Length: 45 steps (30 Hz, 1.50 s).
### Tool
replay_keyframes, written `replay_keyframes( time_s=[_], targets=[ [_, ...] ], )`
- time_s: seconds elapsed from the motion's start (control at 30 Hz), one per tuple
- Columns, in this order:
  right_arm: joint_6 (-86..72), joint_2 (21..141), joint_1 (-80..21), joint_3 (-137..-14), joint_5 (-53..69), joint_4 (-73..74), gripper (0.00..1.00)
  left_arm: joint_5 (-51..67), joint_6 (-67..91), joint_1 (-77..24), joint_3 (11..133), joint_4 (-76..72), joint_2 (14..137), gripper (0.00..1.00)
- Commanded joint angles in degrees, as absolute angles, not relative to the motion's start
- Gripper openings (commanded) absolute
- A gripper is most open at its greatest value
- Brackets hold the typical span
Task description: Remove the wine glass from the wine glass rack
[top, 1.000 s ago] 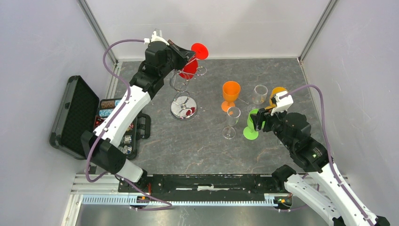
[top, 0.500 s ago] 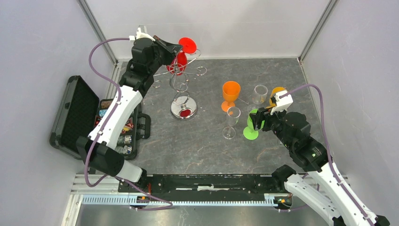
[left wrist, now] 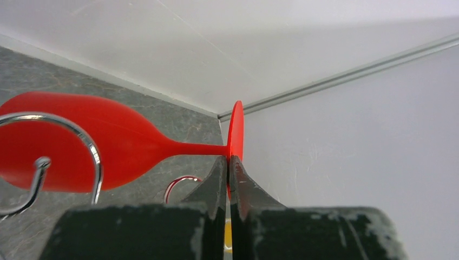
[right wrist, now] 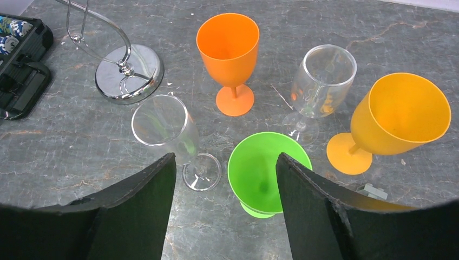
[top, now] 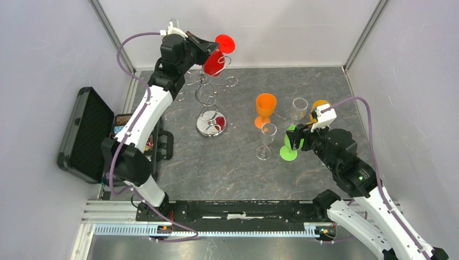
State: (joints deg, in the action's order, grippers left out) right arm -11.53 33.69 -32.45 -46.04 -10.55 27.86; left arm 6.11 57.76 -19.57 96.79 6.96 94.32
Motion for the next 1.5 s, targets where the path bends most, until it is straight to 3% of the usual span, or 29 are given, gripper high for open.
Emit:
replay_keyframes(
  time_s=[0.0, 0.13, 0.4, 0.63, 1.1, 1.47],
  targets=[
    [-11.3, 33.6, -32.2, -46.8, -10.2, 26.1, 0.73, 13.5, 55.4, -19.5, 101.9, -1.5, 96.7, 0.02],
    [-11.9, 33.8, -32.2, -46.8, -10.0, 25.9, 0.74, 18.7, 56.6, -20.0, 103.5, -3.9, 99.3, 0.02],
    [-15.0, 33.8, -32.2, -46.0, -10.0, 24.0, 0.88, 27.1, 61.7, -22.6, 103.7, -10.5, 100.0, 0.02],
    [-21.2, 30.9, -32.2, -44.3, -5.1, 15.8, 0.94, 32.5, 77.3, -24.3, 97.1, -25.8, 96.8, 0.02],
    [-45.0, 24.6, -32.2, -31.5, -0.2, -21.7, 0.98, 29.1, 109.1, -29.8, 75.3, -47.4, 84.9, 0.02],
    [-52.9, 25.3, -32.2, -28.9, -2.3, -27.2, 0.98, 24.9, 118.2, -36.2, 65.0, -55.1, 77.6, 0.02]
  ],
)
